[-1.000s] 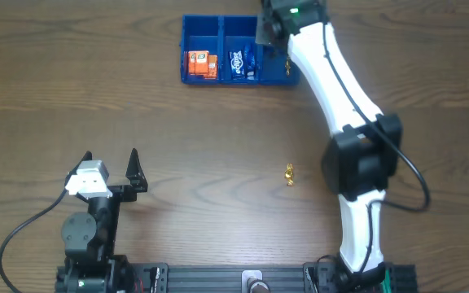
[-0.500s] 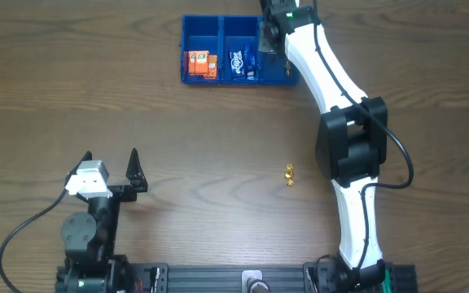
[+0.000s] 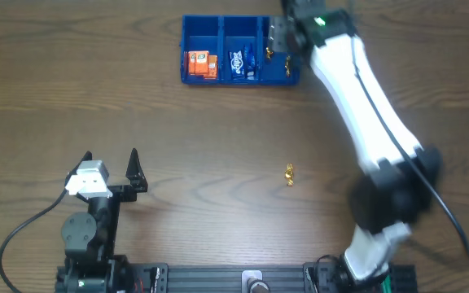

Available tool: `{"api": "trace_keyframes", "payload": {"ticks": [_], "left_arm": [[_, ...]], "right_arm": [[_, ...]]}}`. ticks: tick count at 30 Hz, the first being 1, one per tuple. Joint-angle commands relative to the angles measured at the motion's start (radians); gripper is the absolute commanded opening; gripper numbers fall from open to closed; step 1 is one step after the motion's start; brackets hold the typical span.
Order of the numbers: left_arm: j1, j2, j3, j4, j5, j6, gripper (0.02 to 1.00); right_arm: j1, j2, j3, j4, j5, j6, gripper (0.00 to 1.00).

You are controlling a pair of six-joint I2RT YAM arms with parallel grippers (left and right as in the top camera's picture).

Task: Sort Candies Into Trays

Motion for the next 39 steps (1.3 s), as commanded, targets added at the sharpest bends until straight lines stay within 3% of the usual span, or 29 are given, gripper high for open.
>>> {"api": "trace_keyframes", "payload": {"ticks": [1,5,10,26,39], "left_arm": [[0.005,-0.006,-0.016,-0.041,-0.005,0.007,0.998],[0.005,-0.006,-0.016,-0.041,-0.006,0.007,0.996],[0.005,-0.006,-0.016,-0.041,-0.005,0.007,0.998],[0.005,-0.006,-0.016,-0.041,-0.006,0.007,0.996],[0.005,-0.006,-0.016,-0.041,-0.006,0.007,0.998]], "right_arm": [[0.041,-0.312,-0.433,0.018,-0.043,0.047,0.73],[0.083,-0.411,-0.698,0.024,-0.106,0.14,0.73],[0.124,-0.41,-0.898,0.068,-0.206,0.156,0.73],[0.167,-0.263,-0.96,0.13,-0.207,0.199,0.715],[0.167,-0.217,-0.966,0.119,-0.169,0.195,0.641]]}}
